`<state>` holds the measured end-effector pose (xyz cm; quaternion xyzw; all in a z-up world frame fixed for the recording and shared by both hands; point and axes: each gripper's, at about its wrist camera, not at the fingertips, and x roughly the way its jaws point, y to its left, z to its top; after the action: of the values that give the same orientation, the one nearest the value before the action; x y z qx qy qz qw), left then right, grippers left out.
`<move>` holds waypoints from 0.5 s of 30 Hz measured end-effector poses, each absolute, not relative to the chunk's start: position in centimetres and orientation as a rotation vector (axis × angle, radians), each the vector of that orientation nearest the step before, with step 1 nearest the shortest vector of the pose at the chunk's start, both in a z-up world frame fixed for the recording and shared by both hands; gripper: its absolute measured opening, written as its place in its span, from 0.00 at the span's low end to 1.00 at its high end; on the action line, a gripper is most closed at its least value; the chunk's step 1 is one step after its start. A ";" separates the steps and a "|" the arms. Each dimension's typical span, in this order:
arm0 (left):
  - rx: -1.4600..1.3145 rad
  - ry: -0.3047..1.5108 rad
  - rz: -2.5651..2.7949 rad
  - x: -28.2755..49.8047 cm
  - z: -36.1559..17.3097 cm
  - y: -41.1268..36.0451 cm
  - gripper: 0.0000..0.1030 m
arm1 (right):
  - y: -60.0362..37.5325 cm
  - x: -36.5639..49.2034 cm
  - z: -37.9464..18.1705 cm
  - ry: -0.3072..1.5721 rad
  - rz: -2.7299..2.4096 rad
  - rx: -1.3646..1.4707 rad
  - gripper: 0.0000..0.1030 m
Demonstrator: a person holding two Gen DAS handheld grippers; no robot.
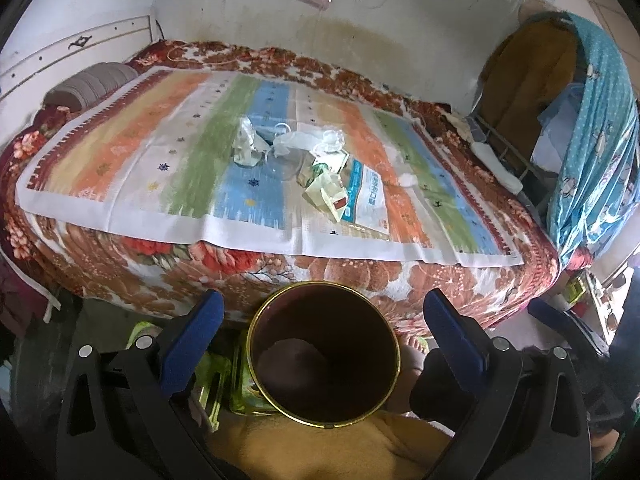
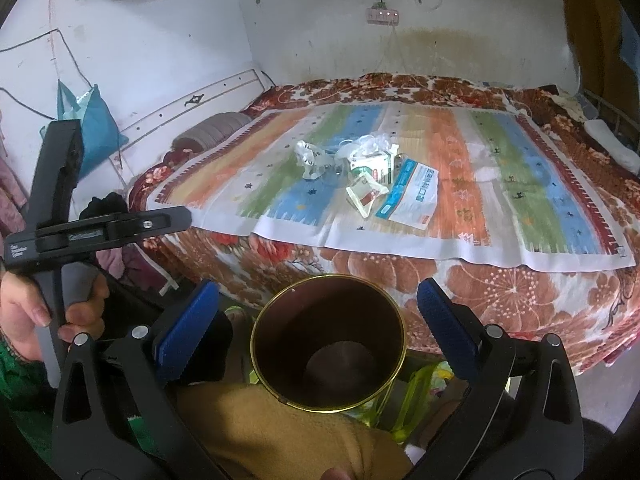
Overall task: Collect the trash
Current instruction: 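Move both open grippers toward the trash pile on the striped sheet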
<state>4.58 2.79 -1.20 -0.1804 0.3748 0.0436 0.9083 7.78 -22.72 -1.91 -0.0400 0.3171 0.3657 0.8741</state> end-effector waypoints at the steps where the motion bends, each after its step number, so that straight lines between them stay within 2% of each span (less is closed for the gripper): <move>1: -0.362 0.778 0.094 5.0 -1.2 2.7 0.94 | -22.6 8.1 -1.9 0.667 0.766 -0.086 0.92; 8: -0.235 0.797 0.130 9.0 -0.6 2.7 0.94 | -21.1 10.7 -1.5 0.680 0.755 -0.139 0.92; 15: -0.309 0.862 0.130 12.9 -1.0 5.0 0.94 | -19.7 13.9 -1.5 0.706 0.711 -0.207 0.92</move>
<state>12.90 4.98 -1.04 -0.1491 0.4157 0.0627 0.8950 13.94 -19.68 -1.52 -0.0992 0.3377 0.3402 0.8720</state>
